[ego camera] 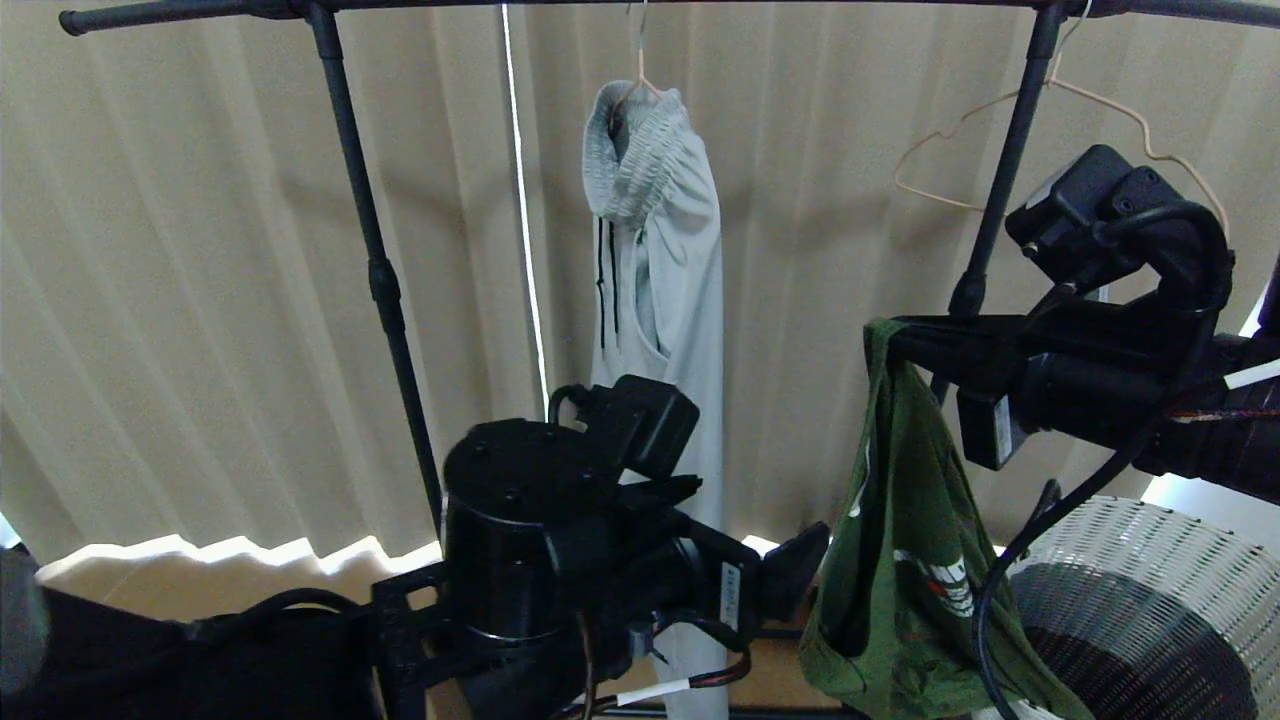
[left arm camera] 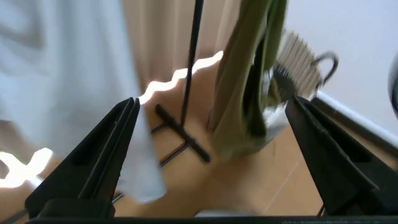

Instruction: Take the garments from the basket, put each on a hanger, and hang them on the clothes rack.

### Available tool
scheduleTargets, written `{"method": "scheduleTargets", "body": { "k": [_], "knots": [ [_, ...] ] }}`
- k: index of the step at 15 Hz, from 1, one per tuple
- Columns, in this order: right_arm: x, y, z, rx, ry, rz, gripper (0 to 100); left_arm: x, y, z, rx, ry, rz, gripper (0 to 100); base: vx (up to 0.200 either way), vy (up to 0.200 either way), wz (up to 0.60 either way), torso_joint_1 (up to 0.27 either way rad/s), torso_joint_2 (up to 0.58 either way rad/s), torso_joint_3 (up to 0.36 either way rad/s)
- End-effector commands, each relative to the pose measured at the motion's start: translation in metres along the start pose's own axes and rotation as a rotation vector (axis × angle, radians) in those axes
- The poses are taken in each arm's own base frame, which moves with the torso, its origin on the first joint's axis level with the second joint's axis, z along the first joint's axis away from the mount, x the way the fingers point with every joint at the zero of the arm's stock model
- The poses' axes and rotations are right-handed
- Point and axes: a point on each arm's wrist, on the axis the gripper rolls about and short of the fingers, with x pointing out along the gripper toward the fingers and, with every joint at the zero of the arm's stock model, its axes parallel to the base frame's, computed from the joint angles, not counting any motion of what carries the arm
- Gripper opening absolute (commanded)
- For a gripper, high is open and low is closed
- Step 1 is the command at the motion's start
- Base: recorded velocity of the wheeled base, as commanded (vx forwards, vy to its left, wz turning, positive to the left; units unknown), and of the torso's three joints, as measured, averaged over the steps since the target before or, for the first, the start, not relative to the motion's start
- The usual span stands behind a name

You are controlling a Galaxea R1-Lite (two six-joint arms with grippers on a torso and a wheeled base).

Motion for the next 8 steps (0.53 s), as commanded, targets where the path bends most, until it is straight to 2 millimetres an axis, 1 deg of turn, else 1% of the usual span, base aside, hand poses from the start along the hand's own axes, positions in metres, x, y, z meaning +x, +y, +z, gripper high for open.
{"method": "scheduleTargets", "body": {
  "k": [1, 4, 6, 8],
  "knots": [
    [-0.001, 0.004, 0.003, -0.004, -0.015, 0.016, 0, 0.028, -0.005, -0.015, 0.0, 0.039, -0.002, 100, 0.0, 0.0, 0.0, 0.0, 0.0, 0.0],
    [-0.004, 0.005, 0.006, -0.003, -0.026, 0.021, 0, 0.043, -0.007, -0.02, 0.002, 0.042, 0.013, 100, 0.0, 0.0, 0.0, 0.0, 0.0, 0.0],
    [-0.009, 0.003, 0.009, -0.002, -0.045, 0.015, 0, 0.058, -0.002, -0.028, 0.006, 0.042, 0.087, 100, 0.0, 0.0, 0.0, 0.0, 0.0, 0.0],
    [-0.014, 0.002, 0.012, -0.001, -0.059, 0.008, 0, 0.062, 0.0, -0.035, 0.011, 0.058, 0.105, 100, 0.0, 0.0, 0.0, 0.0, 0.0, 0.0]
  ]
}}
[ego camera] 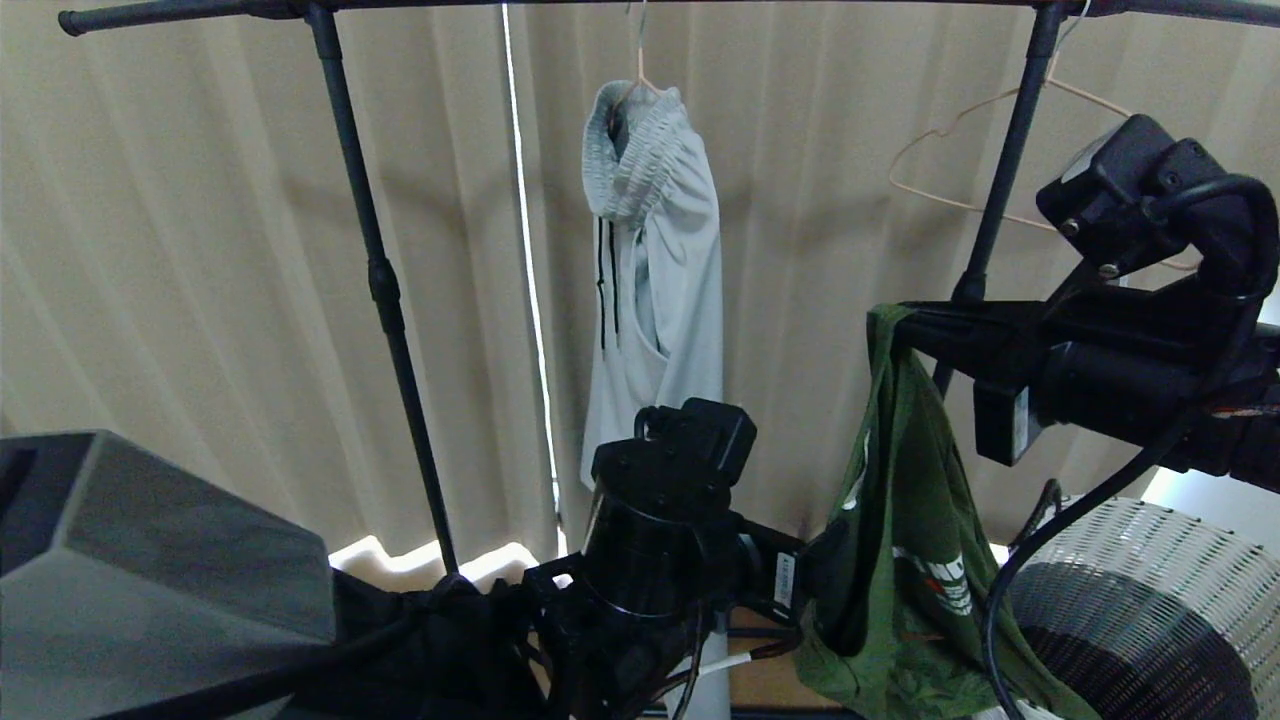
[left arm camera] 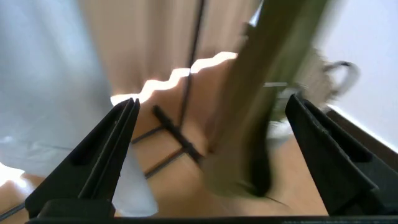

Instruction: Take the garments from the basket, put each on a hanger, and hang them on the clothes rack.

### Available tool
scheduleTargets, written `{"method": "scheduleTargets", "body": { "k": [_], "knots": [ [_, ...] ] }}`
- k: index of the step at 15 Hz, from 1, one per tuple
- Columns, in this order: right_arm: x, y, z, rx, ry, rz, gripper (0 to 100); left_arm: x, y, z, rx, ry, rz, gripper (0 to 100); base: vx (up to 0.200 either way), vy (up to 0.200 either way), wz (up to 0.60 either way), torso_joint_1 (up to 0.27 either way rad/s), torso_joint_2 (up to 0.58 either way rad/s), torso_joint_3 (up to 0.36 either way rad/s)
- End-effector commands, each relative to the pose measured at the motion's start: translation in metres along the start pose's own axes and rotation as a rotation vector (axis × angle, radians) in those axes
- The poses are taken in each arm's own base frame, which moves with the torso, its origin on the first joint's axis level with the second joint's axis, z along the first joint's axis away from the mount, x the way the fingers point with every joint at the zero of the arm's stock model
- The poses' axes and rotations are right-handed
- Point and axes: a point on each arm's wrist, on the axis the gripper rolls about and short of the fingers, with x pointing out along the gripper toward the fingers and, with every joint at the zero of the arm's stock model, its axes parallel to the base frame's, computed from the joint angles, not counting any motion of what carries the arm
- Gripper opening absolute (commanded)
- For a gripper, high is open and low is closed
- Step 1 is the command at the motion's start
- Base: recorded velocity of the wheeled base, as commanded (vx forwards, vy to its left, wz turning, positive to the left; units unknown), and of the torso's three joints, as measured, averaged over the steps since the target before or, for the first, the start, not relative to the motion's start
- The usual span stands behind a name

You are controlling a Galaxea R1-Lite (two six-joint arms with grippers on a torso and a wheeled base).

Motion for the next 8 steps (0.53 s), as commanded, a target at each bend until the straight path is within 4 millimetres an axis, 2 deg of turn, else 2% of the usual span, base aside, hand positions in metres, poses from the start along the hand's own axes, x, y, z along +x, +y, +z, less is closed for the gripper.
{"method": "scheduleTargets", "body": {
  "k": [1, 4, 6, 8],
  "knots": [
    [-0.009, -0.003, 0.005, 0.002, -0.027, -0.011, 0, 0.009, 0.003, -0.017, 0.012, 0.052, 0.017, 100, 0.0, 0.0, 0.0, 0.0, 0.0, 0.0],
    [-0.015, -0.005, 0.01, 0.005, -0.049, -0.021, 0, 0.011, 0.007, -0.036, 0.026, 0.111, 0.033, 100, 0.0, 0.0, 0.0, 0.0, 0.0, 0.0],
    [-0.016, -0.006, 0.011, 0.006, -0.054, -0.025, 0, 0.009, 0.009, -0.04, 0.03, 0.129, 0.037, 100, 0.0, 0.0, 0.0, 0.0, 0.0, 0.0],
    [-0.015, -0.009, 0.012, 0.008, -0.055, -0.04, 0, -0.002, 0.014, -0.046, 0.037, 0.155, 0.052, 100, 0.0, 0.0, 0.0, 0.0, 0.0, 0.0]
  ]
}}
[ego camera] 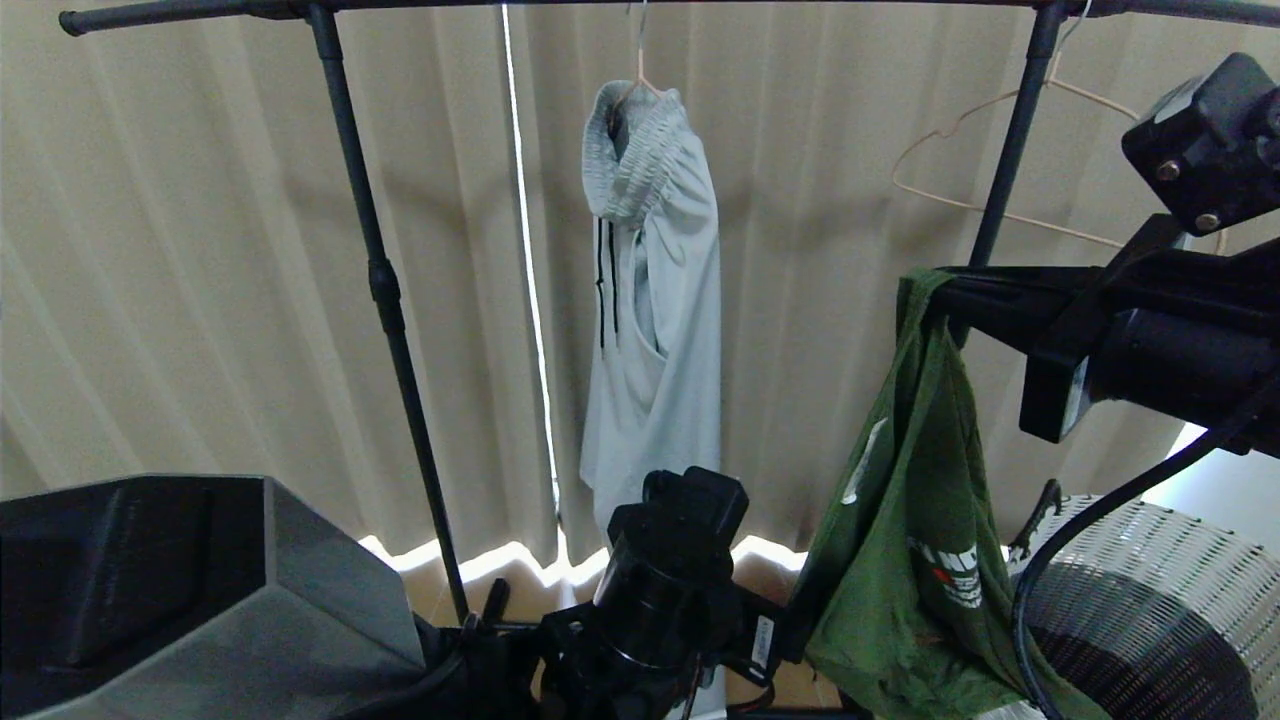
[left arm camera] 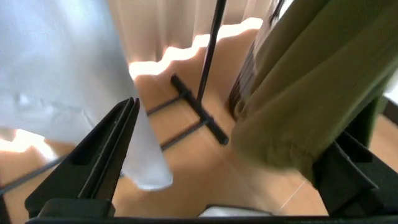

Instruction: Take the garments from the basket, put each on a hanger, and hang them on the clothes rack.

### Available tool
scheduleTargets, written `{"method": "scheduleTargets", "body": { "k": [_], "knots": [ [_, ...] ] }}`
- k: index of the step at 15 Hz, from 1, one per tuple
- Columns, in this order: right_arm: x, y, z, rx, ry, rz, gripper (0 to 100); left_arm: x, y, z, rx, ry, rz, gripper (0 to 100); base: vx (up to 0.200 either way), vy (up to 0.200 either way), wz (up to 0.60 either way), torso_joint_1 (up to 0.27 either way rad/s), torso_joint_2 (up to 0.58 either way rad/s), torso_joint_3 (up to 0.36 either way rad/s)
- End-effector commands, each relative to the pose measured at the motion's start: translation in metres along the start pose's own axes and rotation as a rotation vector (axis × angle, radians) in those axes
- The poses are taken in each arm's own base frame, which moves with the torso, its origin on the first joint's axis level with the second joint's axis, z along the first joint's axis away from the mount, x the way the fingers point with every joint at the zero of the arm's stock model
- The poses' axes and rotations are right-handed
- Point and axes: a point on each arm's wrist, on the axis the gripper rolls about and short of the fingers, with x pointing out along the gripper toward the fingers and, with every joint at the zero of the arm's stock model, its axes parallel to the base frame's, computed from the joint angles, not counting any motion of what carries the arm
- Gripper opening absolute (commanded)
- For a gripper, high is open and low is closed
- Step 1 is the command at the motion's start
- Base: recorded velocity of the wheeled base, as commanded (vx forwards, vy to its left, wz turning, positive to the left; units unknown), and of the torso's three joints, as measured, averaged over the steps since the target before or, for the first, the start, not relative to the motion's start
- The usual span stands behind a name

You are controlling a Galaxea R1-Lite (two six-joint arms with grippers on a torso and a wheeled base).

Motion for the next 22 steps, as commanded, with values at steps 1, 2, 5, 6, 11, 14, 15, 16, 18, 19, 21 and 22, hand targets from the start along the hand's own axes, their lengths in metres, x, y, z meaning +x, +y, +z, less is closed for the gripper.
{"method": "scheduleTargets", "body": {
  "k": [1, 2, 5, 6, 11, 14, 15, 16, 18, 19, 21, 22],
  "knots": [
    [0.001, -0.004, -0.001, 0.002, 0.003, -0.016, 0, -0.017, 0.008, -0.003, 0.003, 0.018, 0.015, 100, 0.0, 0.0, 0.0, 0.0, 0.0, 0.0],
    [0.002, -0.004, -0.001, 0.001, 0.006, -0.014, 0, -0.027, 0.01, -0.003, 0.004, 0.02, 0.015, 0, 0.0, 0.0, 0.0, 0.0, 0.0, 0.0],
    [0.006, -0.003, -0.002, 0.0, 0.014, -0.011, 0, -0.046, 0.014, -0.004, 0.018, 0.015, 0.032, 0, 0.0, 0.0, 0.0, 0.0, 0.0, 0.0],
    [0.01, -0.002, -0.004, 0.0, 0.023, -0.009, 0, -0.068, 0.022, -0.003, 0.039, -0.013, 0.085, 0, 0.0, 0.0, 0.0, 0.0, 0.0, 0.0],
    [0.022, -0.003, 0.003, 0.001, 0.013, -0.011, 0, -0.139, 0.07, 0.053, 0.057, -0.188, 0.227, 0, 0.0, 0.0, 0.0, 0.0, 0.0, 0.0],
    [0.028, -0.006, 0.01, 0.006, -0.035, -0.032, 0, -0.193, 0.085, 0.119, 0.04, -0.24, 0.286, 0, 0.0, 0.0, 0.0, 0.0, 0.0, 0.0],
    [0.028, -0.008, 0.01, 0.008, -0.048, -0.046, 0, -0.207, 0.088, 0.136, 0.035, -0.243, 0.289, 0, 0.0, 0.0, 0.0, 0.0, 0.0, 0.0],
    [0.028, -0.009, 0.009, 0.009, -0.048, -0.054, 0, -0.213, 0.089, 0.146, 0.033, -0.247, 0.292, 0, 0.0, 0.0, 0.0, 0.0, 0.0, 0.0],
    [0.028, -0.016, 0.004, 0.013, -0.06, -0.093, 0, -0.224, 0.088, 0.173, 0.036, -0.306, 0.301, 0, 0.0, 0.0, 0.0, 0.0, 0.0, 0.0],
    [0.027, -0.018, 0.005, 0.014, -0.068, -0.103, 0, -0.226, 0.089, 0.184, 0.065, -0.332, 0.309, 0, 0.0, 0.0, 0.0, 0.0, 0.0, 0.0],
    [0.027, -0.023, 0.006, 0.016, -0.069, -0.125, 0, -0.229, 0.087, 0.2, 0.136, -0.37, 0.323, 0, 0.0, 0.0, 0.0, 0.0, 0.0, 0.0],
    [0.026, -0.023, 0.006, 0.016, -0.072, -0.126, 0, -0.229, 0.087, 0.202, 0.145, -0.365, 0.325, 0, 0.0, 0.0, 0.0, 0.0, 0.0, 0.0]
  ]
}}
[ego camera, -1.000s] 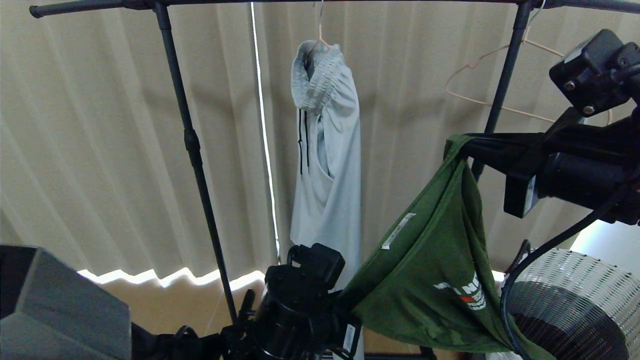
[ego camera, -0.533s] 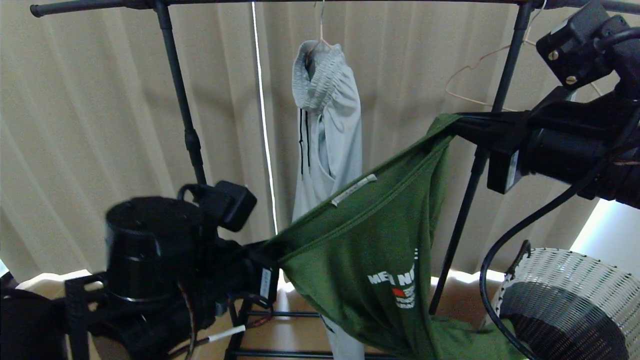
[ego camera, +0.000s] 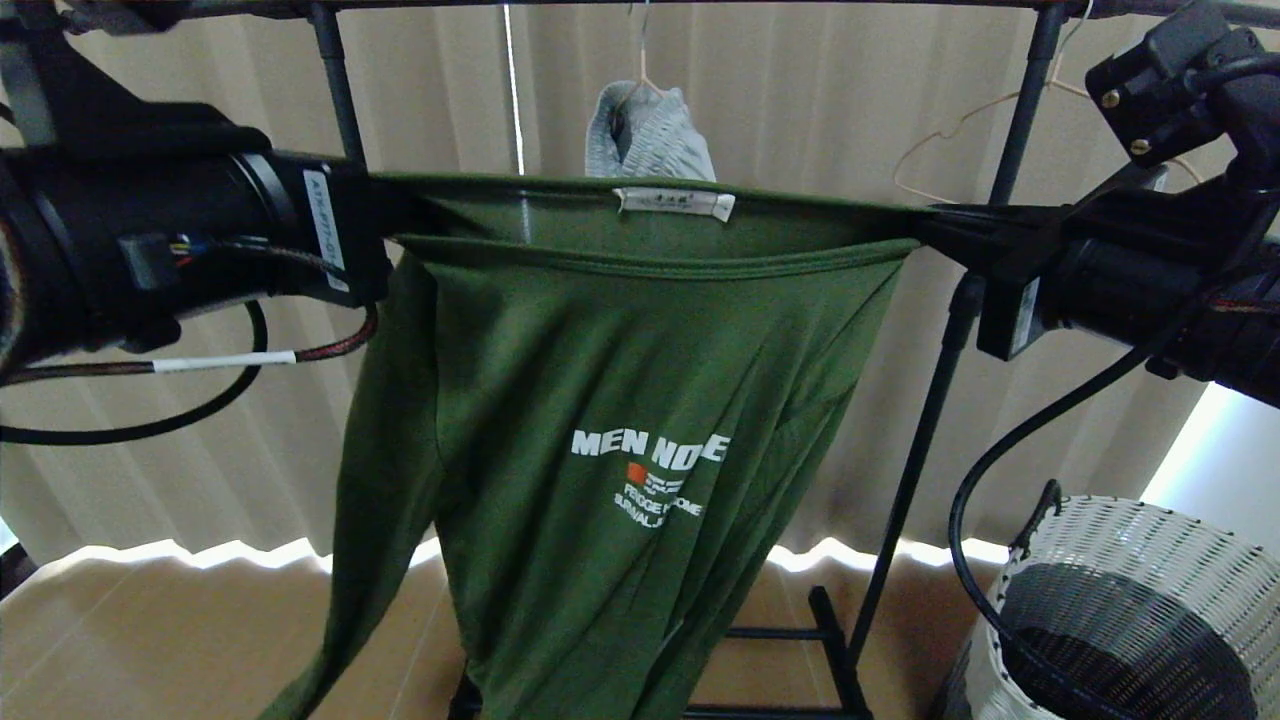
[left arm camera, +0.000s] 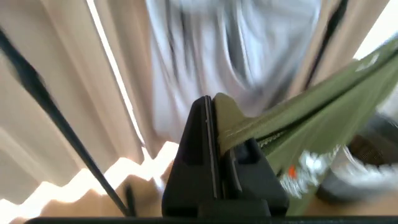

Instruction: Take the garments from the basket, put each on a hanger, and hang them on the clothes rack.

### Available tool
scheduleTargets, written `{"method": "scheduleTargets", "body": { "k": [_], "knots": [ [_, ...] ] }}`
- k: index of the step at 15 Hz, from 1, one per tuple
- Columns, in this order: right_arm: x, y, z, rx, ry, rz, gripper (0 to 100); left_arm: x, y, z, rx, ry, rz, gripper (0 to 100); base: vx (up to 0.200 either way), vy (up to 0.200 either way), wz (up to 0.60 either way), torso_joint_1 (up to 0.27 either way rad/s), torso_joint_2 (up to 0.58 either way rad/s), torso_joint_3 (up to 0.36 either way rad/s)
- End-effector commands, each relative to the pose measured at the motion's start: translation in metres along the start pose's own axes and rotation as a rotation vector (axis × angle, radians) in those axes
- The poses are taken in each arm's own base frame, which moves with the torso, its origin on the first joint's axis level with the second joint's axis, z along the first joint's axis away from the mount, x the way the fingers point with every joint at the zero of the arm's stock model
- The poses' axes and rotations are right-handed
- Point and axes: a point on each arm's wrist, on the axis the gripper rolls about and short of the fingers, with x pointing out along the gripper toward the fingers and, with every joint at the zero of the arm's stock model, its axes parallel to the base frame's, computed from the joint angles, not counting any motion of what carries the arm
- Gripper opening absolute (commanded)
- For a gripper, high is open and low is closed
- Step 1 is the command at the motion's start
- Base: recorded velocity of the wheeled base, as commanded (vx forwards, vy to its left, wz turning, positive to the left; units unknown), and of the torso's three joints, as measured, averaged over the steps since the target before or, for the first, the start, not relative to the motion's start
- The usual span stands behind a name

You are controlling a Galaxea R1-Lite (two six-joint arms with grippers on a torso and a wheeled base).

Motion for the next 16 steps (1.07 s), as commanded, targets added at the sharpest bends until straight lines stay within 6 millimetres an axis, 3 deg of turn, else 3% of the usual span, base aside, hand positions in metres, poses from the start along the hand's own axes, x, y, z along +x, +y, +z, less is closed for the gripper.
{"method": "scheduleTargets", "body": {
  "k": [1, 5, 8, 12, 15, 16],
  "knots": [
    [0.0, -0.002, 0.001, 0.0, -0.004, -0.009, 0, 0.0, 0.001, 0.006, 0.009, 0.0, 0.004, 0, 0.0, 0.0, 0.0, 0.0, 0.0, 0.0],
    [0.0, -0.004, -0.001, 0.001, 0.003, -0.013, 0, 0.0, -0.001, -0.006, 0.015, 0.037, -0.004, 0, 0.0, 0.0, 0.0, 0.0, 0.0, 0.0],
    [-0.014, -0.006, 0.001, 0.001, -0.013, -0.021, 0, 0.007, -0.003, -0.005, 0.015, 0.037, -0.009, 0, 0.0, 0.0, 0.0, 0.0, 0.0, 0.0],
    [-0.06, -0.003, 0.004, 0.006, -0.071, 0.017, 0, 0.053, -0.011, -0.009, 0.002, 0.017, 0.011, 0, 0.0, 0.0, 0.0, 0.0, 0.0, 0.0],
    [-0.077, 0.003, -0.004, 0.006, -0.079, 0.067, 0, 0.072, -0.016, -0.01, -0.028, 0.001, 0.018, 0, 0.0, 0.0, 0.0, 0.0, 0.0, 0.0],
    [-0.084, 0.006, -0.007, 0.004, -0.113, 0.154, 0, 0.078, -0.017, -0.012, -0.033, 0.006, 0.029, 0, 0.0, 0.0, 0.0, 0.0, 0.0, 0.0]
  ]
}}
